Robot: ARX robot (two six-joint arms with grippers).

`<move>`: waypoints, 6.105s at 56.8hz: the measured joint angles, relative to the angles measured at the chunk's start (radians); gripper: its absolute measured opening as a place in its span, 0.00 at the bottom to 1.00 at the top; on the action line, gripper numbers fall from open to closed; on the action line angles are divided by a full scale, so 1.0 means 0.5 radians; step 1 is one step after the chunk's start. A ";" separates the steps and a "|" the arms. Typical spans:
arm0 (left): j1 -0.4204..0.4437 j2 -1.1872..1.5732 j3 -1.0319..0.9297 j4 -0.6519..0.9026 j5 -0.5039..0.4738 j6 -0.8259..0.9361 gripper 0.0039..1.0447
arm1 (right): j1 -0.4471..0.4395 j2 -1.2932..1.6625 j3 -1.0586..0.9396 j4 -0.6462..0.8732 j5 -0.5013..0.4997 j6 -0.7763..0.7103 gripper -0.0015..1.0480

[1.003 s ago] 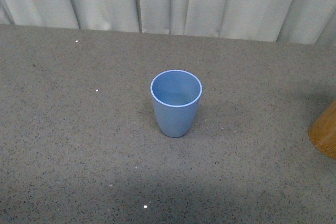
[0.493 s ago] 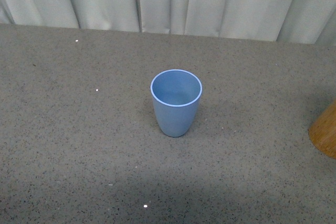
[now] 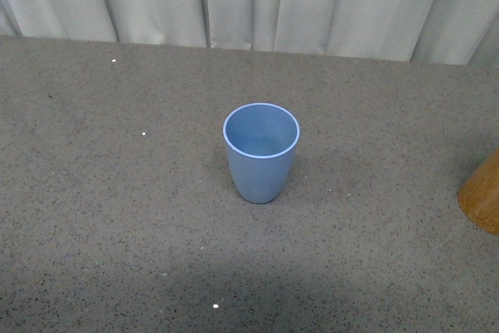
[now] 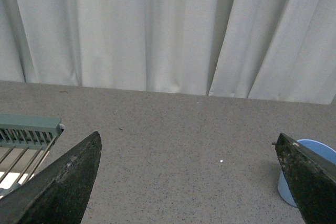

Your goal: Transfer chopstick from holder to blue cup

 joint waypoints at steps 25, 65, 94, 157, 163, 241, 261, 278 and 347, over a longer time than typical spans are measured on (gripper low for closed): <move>0.000 0.000 0.000 0.000 0.000 0.001 0.94 | 0.401 -0.244 -0.101 0.159 0.022 0.285 0.02; 0.000 0.000 0.000 0.000 0.000 0.001 0.94 | 1.058 0.507 -0.111 0.712 0.052 0.658 0.02; 0.000 0.000 0.000 0.000 0.000 0.001 0.94 | 1.174 0.703 -0.002 0.733 0.086 0.673 0.02; 0.000 0.000 0.000 0.000 0.000 0.001 0.94 | 1.164 0.505 -0.052 0.607 0.546 0.393 0.90; 0.000 0.000 0.000 0.000 0.000 0.001 0.94 | 1.099 0.349 -0.169 0.594 0.615 0.288 0.89; 0.000 -0.002 0.000 0.000 0.000 0.002 0.94 | 0.448 -2.413 -1.120 -0.618 -0.295 -0.973 0.01; 0.000 -0.002 0.000 0.000 0.000 0.002 0.94 | 0.448 -2.489 -1.210 -0.597 -0.295 -0.973 0.01; 0.000 -0.002 0.000 0.000 0.000 0.002 0.94 | 0.448 -2.576 -1.309 -0.584 -0.295 -0.973 0.01; 0.000 -0.002 0.000 0.000 0.000 0.002 0.94 | 0.448 -2.580 -1.309 -0.584 -0.295 -0.974 0.91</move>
